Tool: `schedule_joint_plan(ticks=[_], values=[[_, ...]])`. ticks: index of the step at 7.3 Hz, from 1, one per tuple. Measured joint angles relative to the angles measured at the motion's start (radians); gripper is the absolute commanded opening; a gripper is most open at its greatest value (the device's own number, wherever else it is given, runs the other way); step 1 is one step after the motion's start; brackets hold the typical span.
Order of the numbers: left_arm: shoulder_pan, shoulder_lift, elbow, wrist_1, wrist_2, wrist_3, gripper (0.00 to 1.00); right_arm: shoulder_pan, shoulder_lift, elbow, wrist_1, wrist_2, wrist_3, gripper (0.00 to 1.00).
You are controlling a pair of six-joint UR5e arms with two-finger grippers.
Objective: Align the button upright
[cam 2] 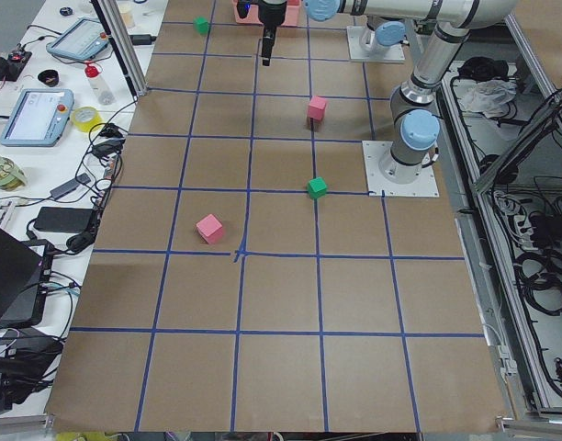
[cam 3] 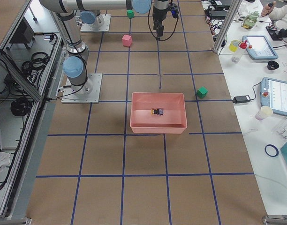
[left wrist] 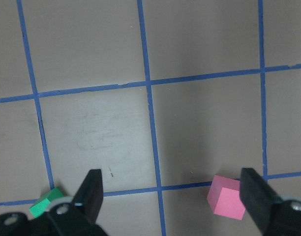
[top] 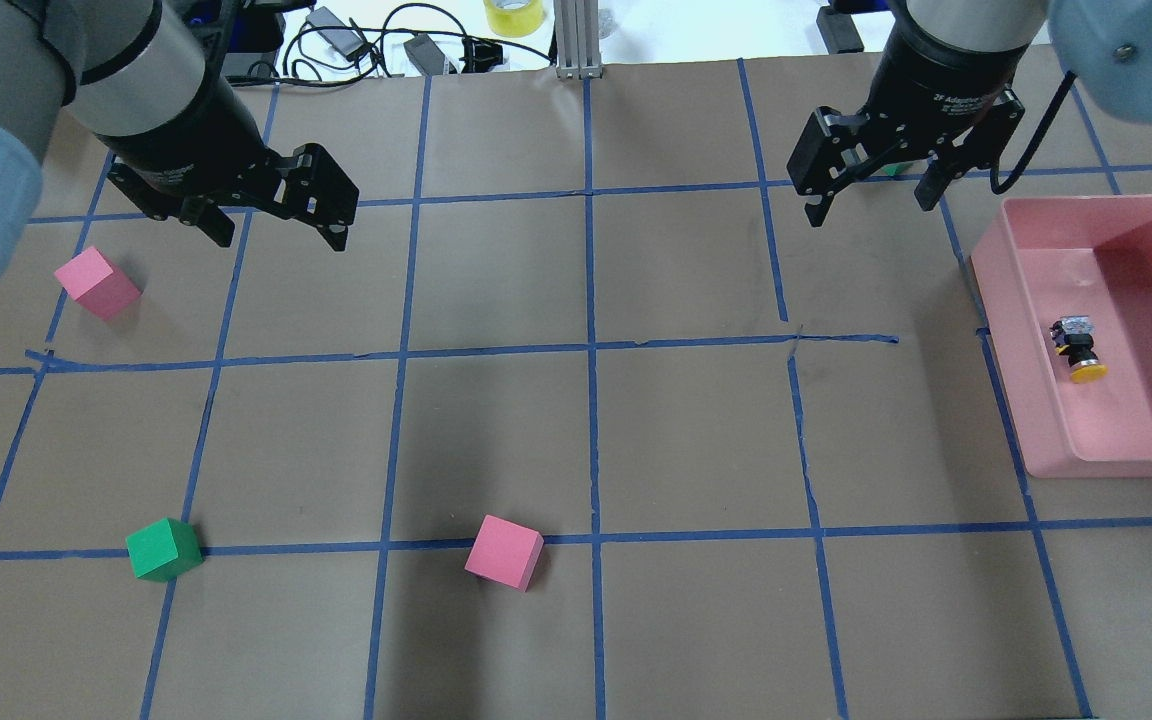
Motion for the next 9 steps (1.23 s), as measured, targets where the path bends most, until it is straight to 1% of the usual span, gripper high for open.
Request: schedule_joint_plan(ticks=[2,4,5,7,9], values=[[0.0,0.0,0.0,0.0,0.0,0.0,1.0,-0.003,0.002,0.004,-0.007,0.001,0.004,1.0],[0.0,0.0,0.0,0.0,-0.001,0.0,1.0,-0.027,0.002,0.005,-0.04,-0.008,0.006,1.0],[0.0,0.0,0.0,0.0,-0.001,0.0,1.0,-0.071,0.005,0.005,-0.058,-0.012,0.001,1.0],[0.0,0.0,0.0,0.0,-0.001,0.0,1.0,-0.232,0.02,0.02,-0.088,-0.002,-0.005,1.0],[0.0,0.001,0.0,0.0,-0.001,0.0,1.0,-0.374,0.054,0.065,-0.196,-0.008,-0.073,1.0]])
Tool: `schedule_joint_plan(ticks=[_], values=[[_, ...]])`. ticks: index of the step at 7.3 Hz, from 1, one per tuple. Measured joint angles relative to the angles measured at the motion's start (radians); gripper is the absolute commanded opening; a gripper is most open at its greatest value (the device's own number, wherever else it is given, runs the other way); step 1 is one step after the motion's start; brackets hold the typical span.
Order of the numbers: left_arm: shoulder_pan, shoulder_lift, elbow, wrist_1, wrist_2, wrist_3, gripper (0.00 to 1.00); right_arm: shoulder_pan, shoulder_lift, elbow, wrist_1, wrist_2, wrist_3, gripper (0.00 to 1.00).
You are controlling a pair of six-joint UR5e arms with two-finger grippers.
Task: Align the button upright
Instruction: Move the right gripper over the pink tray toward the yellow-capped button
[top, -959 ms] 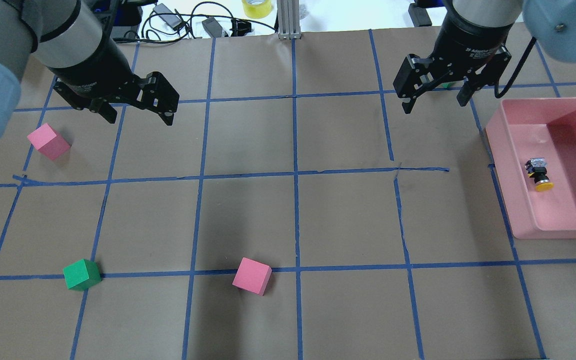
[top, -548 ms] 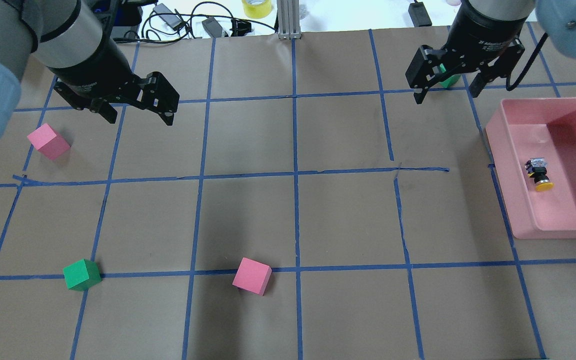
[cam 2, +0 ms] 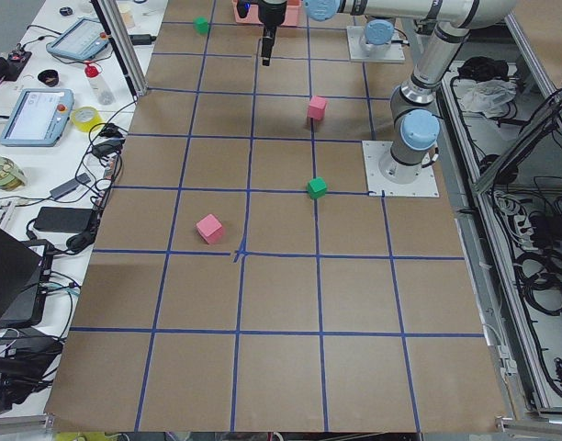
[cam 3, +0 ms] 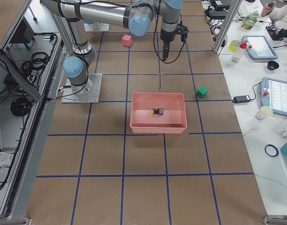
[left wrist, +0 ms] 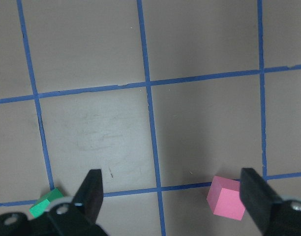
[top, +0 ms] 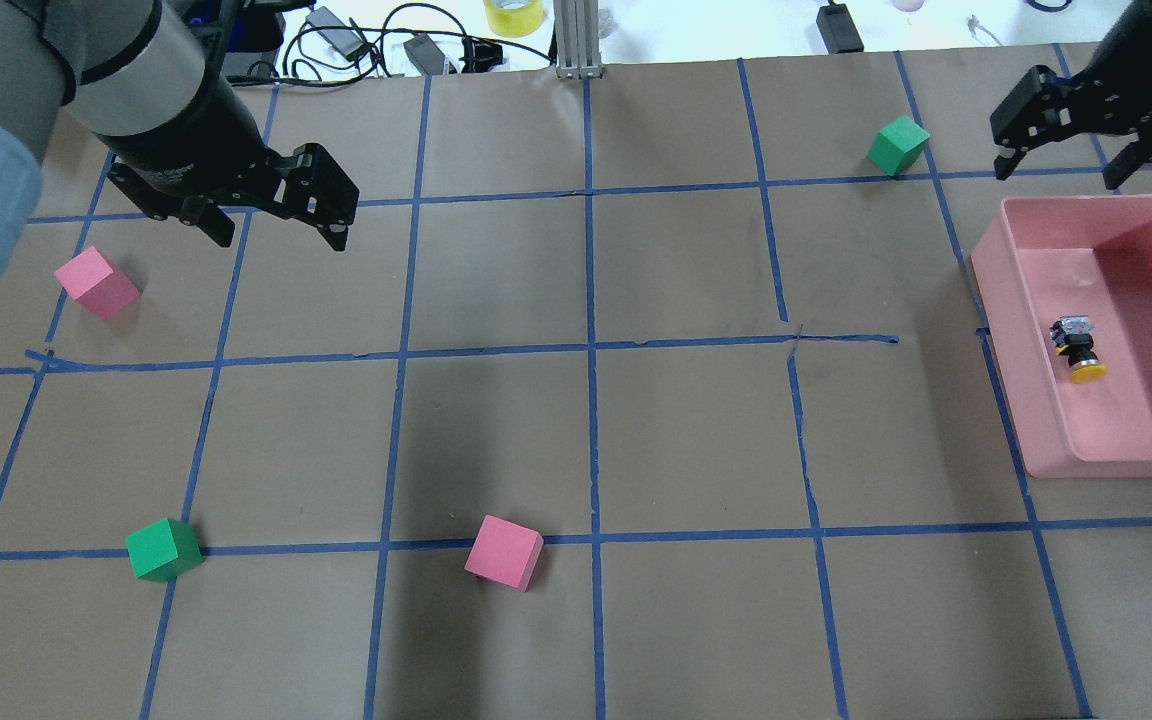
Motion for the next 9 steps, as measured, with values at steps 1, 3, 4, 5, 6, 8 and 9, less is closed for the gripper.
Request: schedule_joint_plan(ticks=[1,3,4,5,6,8,9], values=[[0.0,0.0,0.0,0.0,0.001,0.0,1.0,-0.06,0.021,0.021,-0.049,0.005,-0.043,1.0],[0.0,-0.001,0.0,0.0,0.001,0.0,1.0,-0.121,0.079,0.043,-0.126,-0.006,-0.072,1.0],[0.0,-0.001,0.0,0.0,0.001,0.0,1.0,-0.133,0.11,0.054,-0.153,-0.011,-0.072,1.0],[0.0,-0.001,0.0,0.0,0.001,0.0,1.0,-0.139,0.141,0.079,-0.191,-0.017,-0.07,1.0],[0.0,-0.001,0.0,0.0,0.001,0.0,1.0,-0.141,0.171,0.122,-0.263,-0.04,-0.067,1.0],[0.0,0.0,0.0,0.0,0.001,0.0,1.0,-0.143,0.209,0.229,-0.409,-0.105,-0.063,1.0],[0.0,0.001,0.0,0.0,0.001,0.0,1.0,-0.143,0.222,0.264,-0.452,-0.118,-0.062,1.0]])
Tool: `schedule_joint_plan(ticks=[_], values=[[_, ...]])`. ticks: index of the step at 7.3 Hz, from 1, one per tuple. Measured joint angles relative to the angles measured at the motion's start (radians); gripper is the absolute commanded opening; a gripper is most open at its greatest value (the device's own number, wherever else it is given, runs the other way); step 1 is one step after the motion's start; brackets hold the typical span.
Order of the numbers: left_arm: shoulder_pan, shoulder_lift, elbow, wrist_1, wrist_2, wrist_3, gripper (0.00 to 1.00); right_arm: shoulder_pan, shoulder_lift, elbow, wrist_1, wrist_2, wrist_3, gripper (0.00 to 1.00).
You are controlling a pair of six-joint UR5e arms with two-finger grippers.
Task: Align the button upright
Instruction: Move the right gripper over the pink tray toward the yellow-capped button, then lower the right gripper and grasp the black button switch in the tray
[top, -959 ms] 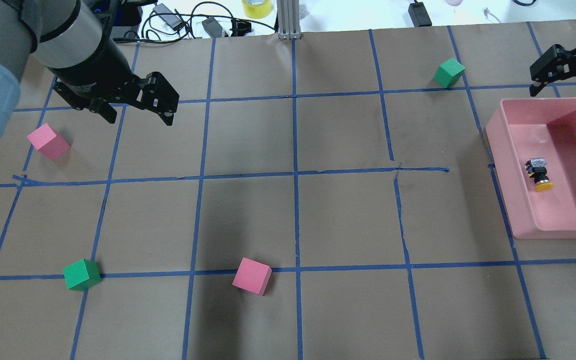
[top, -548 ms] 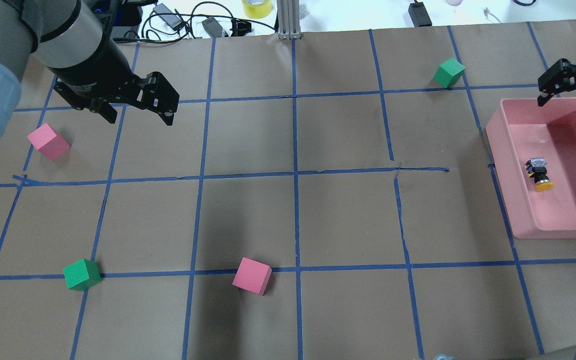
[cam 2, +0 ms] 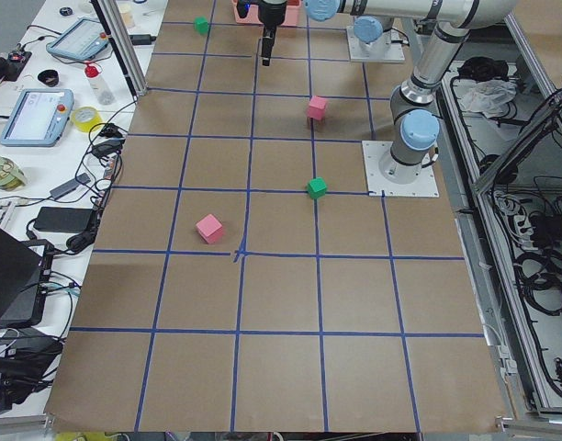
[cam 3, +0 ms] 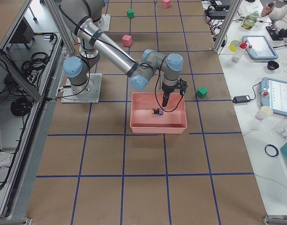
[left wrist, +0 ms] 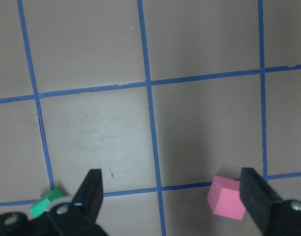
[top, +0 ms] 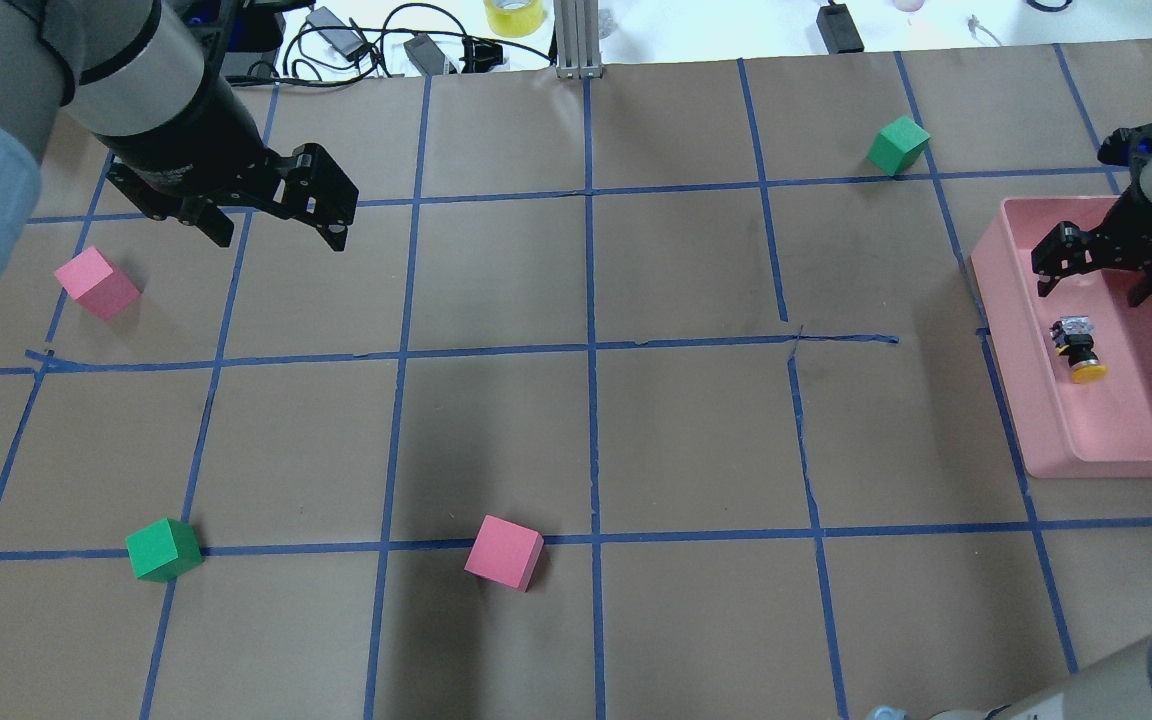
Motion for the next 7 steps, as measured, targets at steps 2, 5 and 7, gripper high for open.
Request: schedule_joint_plan(ticks=[2,5,7], values=[[0.0,0.0,0.0,0.0,0.0,0.0,1.0,-0.009,0.027,0.024,-0.034,-0.01,-0.004,1.0],[0.0,0.0,0.0,0.0,0.0,0.0,1.0,-0.06,0.032,0.027,-0.036,-0.012,-0.058,1.0],[0.0,0.0,0.0,0.0,0.0,0.0,1.0,-0.076,0.027,0.027,-0.029,-0.007,-0.076,1.0]])
